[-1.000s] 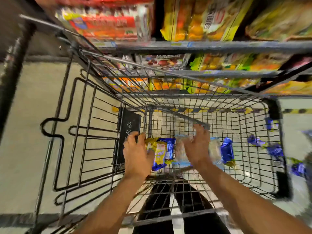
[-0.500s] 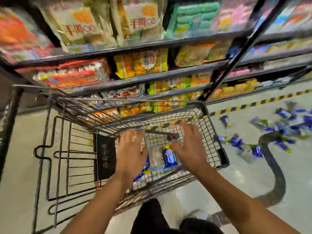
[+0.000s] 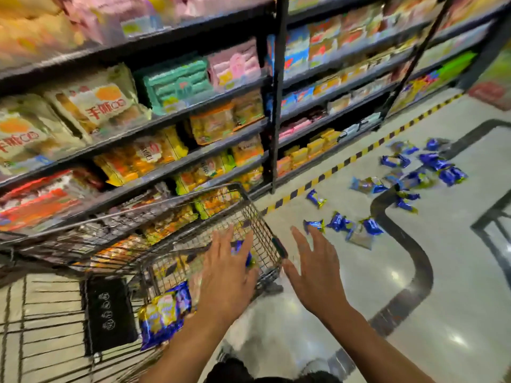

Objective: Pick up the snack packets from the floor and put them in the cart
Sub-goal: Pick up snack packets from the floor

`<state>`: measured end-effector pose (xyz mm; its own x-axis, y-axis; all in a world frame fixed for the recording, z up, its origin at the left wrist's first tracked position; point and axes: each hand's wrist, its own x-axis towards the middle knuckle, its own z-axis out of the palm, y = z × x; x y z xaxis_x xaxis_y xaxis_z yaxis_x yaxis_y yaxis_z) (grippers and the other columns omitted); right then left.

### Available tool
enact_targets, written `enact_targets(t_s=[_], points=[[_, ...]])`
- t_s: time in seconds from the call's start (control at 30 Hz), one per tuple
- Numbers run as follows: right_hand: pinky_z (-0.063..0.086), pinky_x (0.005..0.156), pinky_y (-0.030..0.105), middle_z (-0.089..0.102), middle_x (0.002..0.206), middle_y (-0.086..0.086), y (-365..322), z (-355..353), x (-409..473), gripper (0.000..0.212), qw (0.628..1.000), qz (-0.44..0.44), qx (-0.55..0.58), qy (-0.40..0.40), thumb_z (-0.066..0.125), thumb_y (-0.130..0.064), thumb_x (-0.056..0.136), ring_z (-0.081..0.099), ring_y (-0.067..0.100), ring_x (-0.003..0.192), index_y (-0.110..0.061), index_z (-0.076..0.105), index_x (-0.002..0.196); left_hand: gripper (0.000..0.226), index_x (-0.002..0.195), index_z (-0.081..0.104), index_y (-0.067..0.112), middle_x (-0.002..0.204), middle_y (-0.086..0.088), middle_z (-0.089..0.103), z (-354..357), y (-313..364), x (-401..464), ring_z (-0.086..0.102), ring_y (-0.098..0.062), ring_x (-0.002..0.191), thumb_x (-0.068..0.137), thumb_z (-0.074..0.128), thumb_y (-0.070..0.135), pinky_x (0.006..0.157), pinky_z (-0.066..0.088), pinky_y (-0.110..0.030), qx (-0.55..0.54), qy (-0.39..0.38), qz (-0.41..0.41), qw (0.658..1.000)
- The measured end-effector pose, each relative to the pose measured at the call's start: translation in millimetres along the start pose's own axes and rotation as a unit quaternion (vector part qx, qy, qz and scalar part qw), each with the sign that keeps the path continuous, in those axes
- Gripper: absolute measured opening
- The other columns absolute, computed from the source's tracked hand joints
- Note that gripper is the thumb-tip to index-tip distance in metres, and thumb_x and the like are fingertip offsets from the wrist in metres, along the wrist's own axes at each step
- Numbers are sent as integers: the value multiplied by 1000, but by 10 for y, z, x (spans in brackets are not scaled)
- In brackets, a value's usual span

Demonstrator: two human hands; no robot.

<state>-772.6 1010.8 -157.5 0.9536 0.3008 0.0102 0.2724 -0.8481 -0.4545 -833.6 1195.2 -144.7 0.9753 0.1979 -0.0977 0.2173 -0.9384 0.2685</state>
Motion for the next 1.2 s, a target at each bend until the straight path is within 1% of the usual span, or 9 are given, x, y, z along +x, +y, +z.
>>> enact_targets(t_s=[0.13,0.3,0.4,0.57,0.7,0.83,0.93,1.07,1.2], points=[[31,112,50,29,157,11,684,-271,-193,71,998,53,-17,9,26,-61,87,30,31,142,-31,29,151,67,157,12,37,167,-5,-2,222,711,47,-7,-31,153,98,38,55,122,11,-49,31,-27,56,998],[37,108,52,34,154,13,1486,-677,-435,67,992,111,-21,49,41,-57,90,36,33,139,-28,35,149,71,158,9,38,167,-4,-1,452,1686,146,-5,-32,153,93,25,62,122,5,-46,29,-42,141,989],[36,108,54,34,153,12,1843,-873,-549,67,987,146,-14,67,36,-61,89,34,34,139,-31,31,149,70,158,2,40,166,0,-11,535,2137,218,-14,-30,152,95,23,63,122,0,-46,45,-63,188,979],[38,108,55,28,156,13,2260,-1117,-622,71,973,210,-36,85,46,-59,88,35,35,139,-32,28,151,70,157,-1,40,166,0,-14,615,2654,469,-16,-29,152,98,29,63,122,4,-46,55,-76,236,967],[36,108,58,34,154,16,2591,-1311,-546,71,962,248,-51,101,48,-57,85,36,37,139,-28,35,149,76,157,-1,40,166,-2,-14,735,2950,746,-17,-29,152,89,12,69,122,4,-46,62,-97,262,958],[32,112,54,27,157,15,2980,-1465,-376,71,950,289,-68,97,43,-59,87,30,35,142,-29,31,150,84,158,2,39,167,-4,-8,923,3334,1133,-13,-31,152,80,1,71,121,8,-47,52,-113,291,949],[23,117,50,18,161,10,3317,-1599,-158,72,944,313,-74,80,45,-60,90,21,32,147,-33,20,152,82,158,8,38,167,-4,-2,1032,3724,1511,-7,-31,153,83,7,70,121,11,-47,38,-115,306,944],[20,118,52,17,161,11,3711,-1817,249,72,932,348,-75,69,48,-58,90,20,32,146,-36,20,152,70,158,6,39,167,-2,-4,1108,4193,2100,-7,-31,153,98,36,59,122,10,-44,30,-114,317,941],[16,118,55,14,162,11,4028,-2029,645,71,924,367,-76,78,48,-54,93,17,32,147,-35,18,154,69,158,7,38,167,-4,-3,1149,4561,2673,-7,-32,153,99,38,58,121,8,-45,25,-120,328,937]])
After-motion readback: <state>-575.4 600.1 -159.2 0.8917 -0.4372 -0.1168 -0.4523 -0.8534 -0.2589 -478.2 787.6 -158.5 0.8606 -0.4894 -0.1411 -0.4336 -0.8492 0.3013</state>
